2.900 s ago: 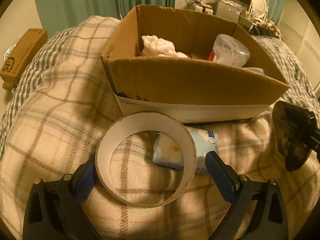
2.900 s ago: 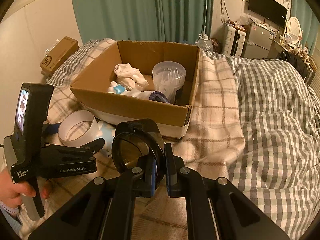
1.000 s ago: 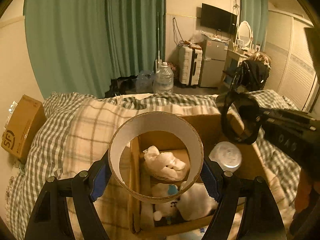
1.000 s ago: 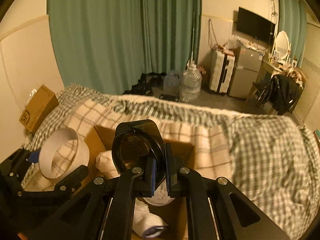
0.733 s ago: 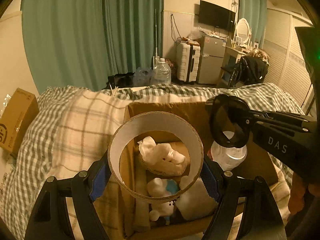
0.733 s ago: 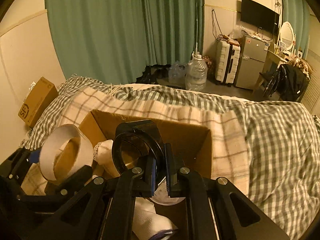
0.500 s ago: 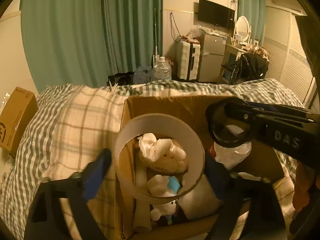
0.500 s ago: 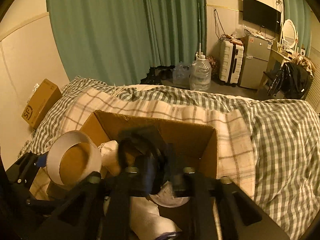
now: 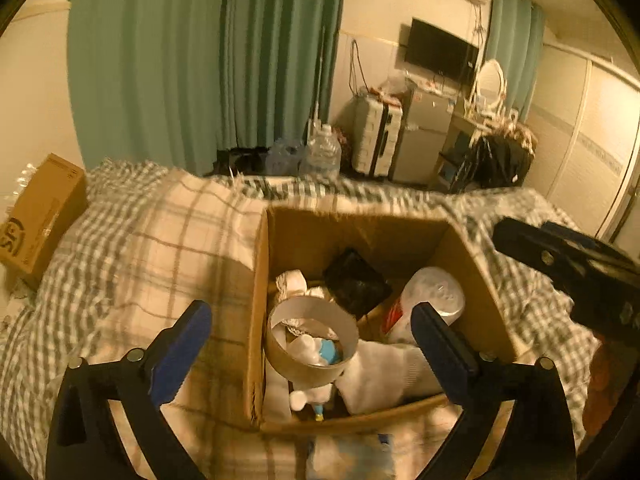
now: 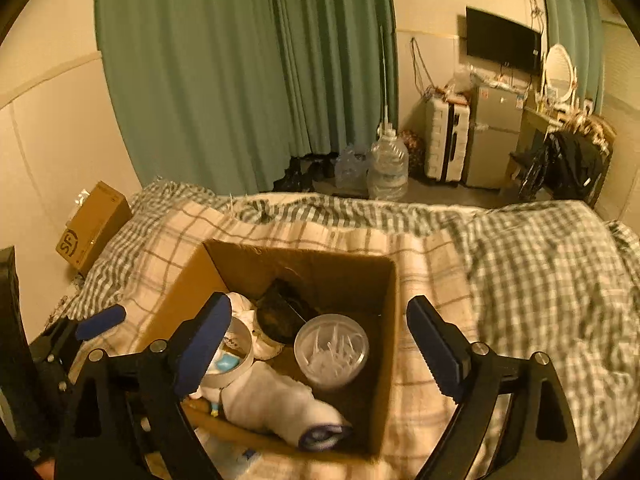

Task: Organize objects
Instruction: 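Carry the tape roll and paper ring into the box and open both tools, then grasp the blue floral tissue pack with the left tool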

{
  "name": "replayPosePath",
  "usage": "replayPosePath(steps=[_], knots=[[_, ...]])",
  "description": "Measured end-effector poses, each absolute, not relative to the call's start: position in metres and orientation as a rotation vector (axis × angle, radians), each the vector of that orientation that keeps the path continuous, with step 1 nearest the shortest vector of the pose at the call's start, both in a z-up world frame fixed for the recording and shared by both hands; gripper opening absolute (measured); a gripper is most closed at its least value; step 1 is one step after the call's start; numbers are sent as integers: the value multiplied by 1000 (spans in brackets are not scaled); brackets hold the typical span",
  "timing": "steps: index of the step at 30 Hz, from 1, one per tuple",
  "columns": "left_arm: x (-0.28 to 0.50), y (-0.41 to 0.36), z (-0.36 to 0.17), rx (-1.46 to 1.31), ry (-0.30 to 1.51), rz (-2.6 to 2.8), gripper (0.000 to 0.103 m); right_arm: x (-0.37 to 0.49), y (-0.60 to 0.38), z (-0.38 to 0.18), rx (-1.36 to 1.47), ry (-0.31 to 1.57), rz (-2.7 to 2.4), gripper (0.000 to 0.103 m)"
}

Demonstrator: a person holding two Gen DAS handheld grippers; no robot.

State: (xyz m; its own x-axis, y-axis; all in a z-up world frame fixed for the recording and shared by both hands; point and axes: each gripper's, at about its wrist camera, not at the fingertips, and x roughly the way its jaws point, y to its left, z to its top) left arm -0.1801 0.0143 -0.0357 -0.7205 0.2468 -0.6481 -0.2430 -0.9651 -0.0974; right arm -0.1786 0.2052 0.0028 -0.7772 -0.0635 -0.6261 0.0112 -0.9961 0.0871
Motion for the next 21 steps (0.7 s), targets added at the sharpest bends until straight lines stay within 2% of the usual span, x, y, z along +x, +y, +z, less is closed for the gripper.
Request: replayPosePath(steps=[4,8,11,16,21], knots=[[-147,10,-7,-959,-28,2736,103,-138,209,34,951,-98,-2961,94],[-115,7,10,-915,-9,2761,103,-97,213,62,888,-70,-2992,102],[-90,4,18,-880,-4,2791,103,-67,212,73,842,-15,-3014,103],[-63,3,17,-869,-11,2823,103,-36,215,69,844,-13,-3024,103],[-54,0,-3,-897,-20,2847,103,-26,217,40,911,-7,-3015,103]])
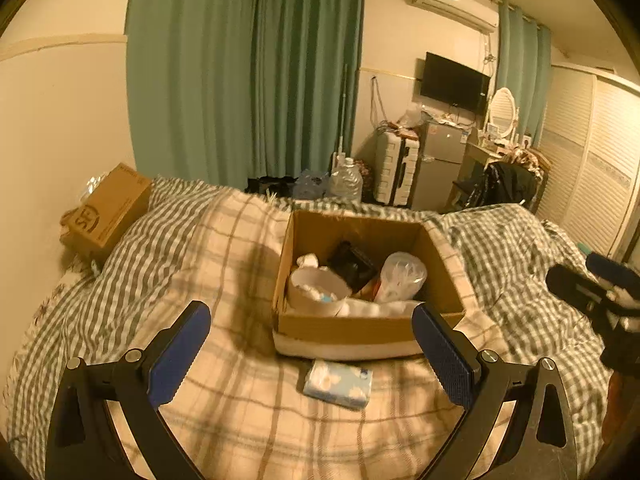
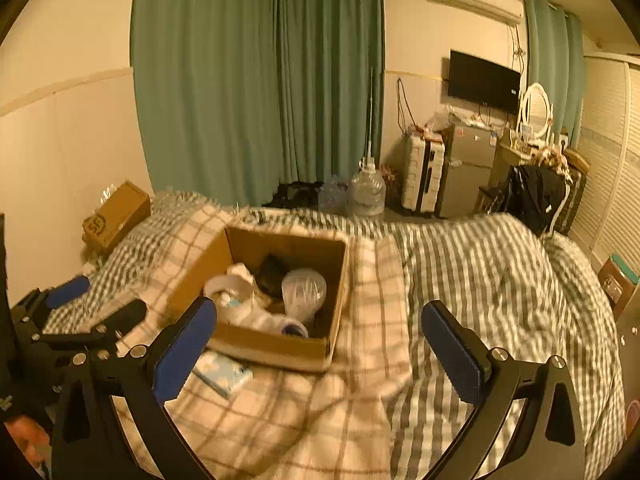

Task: Organize objects
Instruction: 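Grasp the blue floral tissue pack with the left tool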

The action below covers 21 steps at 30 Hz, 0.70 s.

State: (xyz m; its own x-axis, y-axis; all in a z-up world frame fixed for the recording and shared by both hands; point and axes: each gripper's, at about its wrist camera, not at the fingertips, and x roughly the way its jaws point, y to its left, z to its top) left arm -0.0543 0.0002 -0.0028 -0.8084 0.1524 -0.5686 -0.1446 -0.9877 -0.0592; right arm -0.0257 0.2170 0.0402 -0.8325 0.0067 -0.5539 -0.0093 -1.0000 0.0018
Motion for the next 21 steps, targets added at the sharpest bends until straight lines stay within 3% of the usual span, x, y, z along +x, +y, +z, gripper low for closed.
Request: replayPosePath(steps=[11,21], knots=[[-74,15,-85,-1113,76,2764,103,-60,231,-48,-1188,-9,2824,103],[-88,48,-128,-1267,179,2628,103,-78,232,-81,-1347,-4,2760,103]])
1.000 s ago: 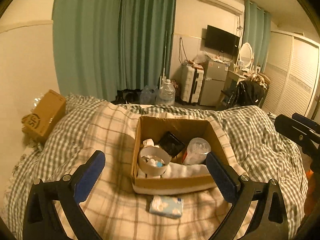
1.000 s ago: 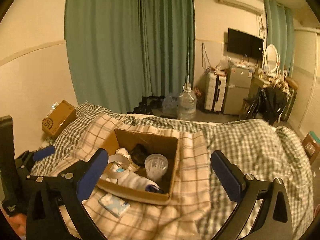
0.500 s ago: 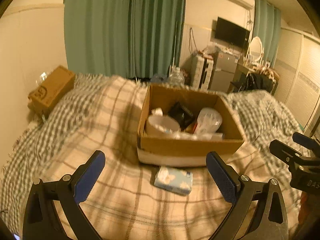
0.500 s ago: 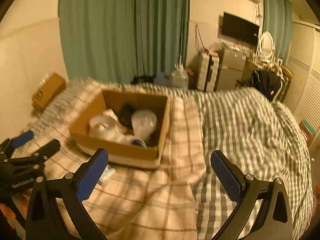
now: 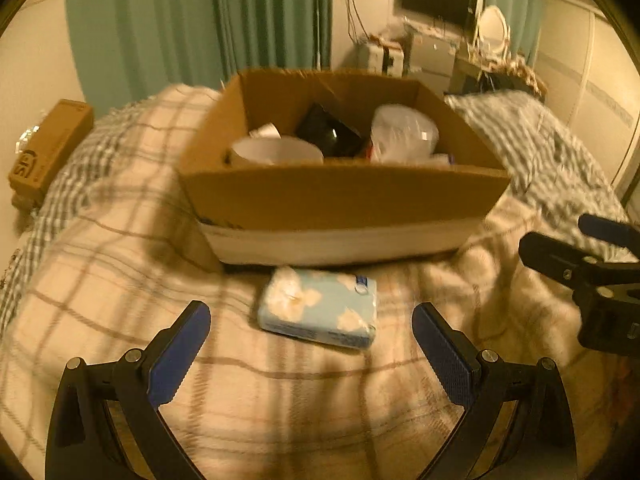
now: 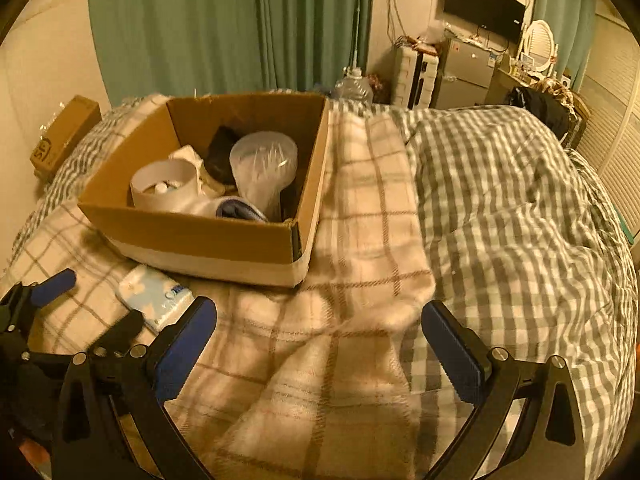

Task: Organize objects
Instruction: 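Grasp the blue floral tissue pack with the left tool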

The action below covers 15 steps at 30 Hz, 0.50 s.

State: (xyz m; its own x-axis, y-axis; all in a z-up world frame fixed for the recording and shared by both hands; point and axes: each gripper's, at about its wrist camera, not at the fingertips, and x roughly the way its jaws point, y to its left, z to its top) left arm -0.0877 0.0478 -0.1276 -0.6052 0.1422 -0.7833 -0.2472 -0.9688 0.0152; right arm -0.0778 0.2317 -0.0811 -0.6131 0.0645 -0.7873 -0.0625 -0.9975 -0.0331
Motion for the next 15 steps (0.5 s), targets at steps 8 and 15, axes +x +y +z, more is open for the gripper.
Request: replayPosePath(steps=[8,15], knots=[[-111,62,-164,-1417,195,2559,103,-89,233,-97,-1432,22,2725,103],[-119,65,-172,-1421,178,2563,103,-91,232,-101,-1447,27,2716,103]])
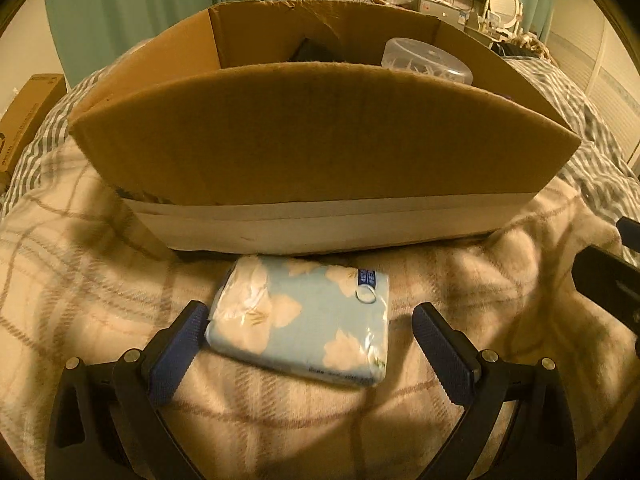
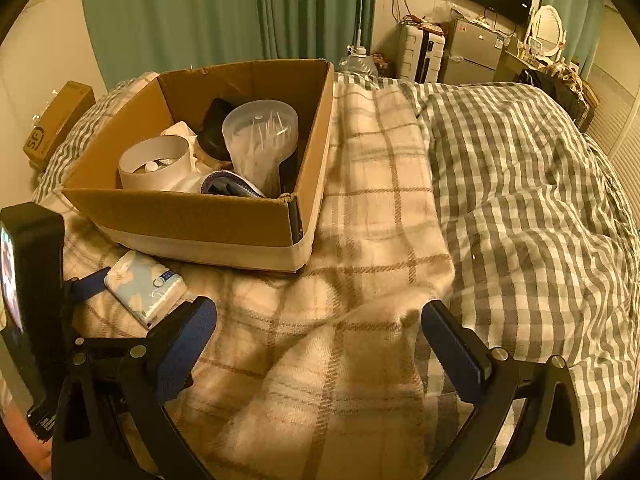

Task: Organize objects
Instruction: 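Grasp the blue floral tissue pack with the left tool, then carry the tissue pack over the box and release it inside with the left tool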

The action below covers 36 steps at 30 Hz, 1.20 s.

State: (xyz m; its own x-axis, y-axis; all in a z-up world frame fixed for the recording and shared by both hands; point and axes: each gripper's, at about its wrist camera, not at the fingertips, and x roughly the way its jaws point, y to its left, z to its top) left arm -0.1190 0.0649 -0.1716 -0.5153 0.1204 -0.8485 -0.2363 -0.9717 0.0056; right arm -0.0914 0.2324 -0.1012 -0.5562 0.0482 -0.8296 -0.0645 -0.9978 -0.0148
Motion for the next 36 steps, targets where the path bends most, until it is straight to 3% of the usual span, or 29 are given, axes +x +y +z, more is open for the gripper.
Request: replayPosePath(steps=[2,6,18,36], knots=[[-117,66,-172,-1413,185,2564,100,-91,232,-101,-1446,26,2716,103],[-112,68,-170,-1398,189,2555,77,-91,232,-101,-1444,24,2715,103],[-81,67,-152,-1339,270,2584,76,-80,231,-88,-1370,20,2734,103],[-66,49,-9,-1033,185,2724,76,-31,223,18,-1065,38,2925,103]])
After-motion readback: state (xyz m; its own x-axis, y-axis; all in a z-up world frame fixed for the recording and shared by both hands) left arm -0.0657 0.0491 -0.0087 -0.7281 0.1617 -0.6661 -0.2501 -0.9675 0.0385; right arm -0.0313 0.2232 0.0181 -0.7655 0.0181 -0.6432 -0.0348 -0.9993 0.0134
